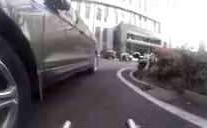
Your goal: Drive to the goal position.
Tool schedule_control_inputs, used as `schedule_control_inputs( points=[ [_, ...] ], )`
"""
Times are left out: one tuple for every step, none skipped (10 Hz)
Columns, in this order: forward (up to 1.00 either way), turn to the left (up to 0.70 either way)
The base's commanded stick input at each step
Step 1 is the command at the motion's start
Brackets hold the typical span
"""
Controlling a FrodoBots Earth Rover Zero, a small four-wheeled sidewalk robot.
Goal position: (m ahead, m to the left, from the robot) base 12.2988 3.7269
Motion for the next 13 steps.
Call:
schedule_control_inputs(
  points=[
    [0.45, 0.0],
    [0.45, 0.0],
    [0.45, 0.0],
    [0.45, -0.08],
    [0.45, -0.22],
    [0.45, -0.27],
    [0.45, -0.27],
    [0.45, -0.27],
    [0.45, -0.27],
    [0.45, -0.27],
    [0.45, -0.27],
    [0.45, -0.27],
    [0.45, -0.27]
  ],
)
